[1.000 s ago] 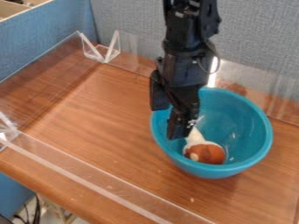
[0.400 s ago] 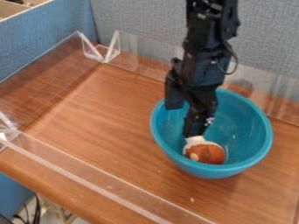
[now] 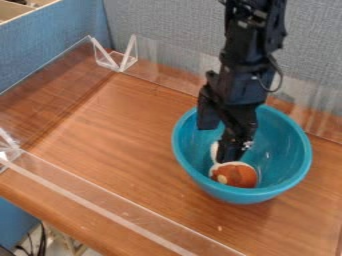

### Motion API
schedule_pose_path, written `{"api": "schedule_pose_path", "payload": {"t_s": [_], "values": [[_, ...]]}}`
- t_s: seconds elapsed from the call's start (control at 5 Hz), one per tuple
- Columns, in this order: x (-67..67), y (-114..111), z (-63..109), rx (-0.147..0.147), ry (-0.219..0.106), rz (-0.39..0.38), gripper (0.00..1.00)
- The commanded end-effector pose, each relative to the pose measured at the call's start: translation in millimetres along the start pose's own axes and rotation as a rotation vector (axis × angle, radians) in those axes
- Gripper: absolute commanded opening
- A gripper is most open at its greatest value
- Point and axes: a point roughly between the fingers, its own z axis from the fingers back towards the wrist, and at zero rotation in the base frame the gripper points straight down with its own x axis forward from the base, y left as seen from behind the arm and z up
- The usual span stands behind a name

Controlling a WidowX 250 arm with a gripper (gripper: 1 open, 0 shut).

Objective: Put the mushroom in the blue bowl

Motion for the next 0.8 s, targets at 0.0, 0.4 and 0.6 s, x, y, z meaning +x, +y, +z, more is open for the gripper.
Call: {"api": "schedule_pose_path", "payload": {"t_s": [0.0,0.4,0.6], "values": [[16.9,11,6.7,0.032,-0.049,0.032,1.00],[41.2,-4,9.2,0.037,-0.053,0.112,0.00],[37.2,-5,17.0,0.040,-0.054,0.080,0.00]]}}
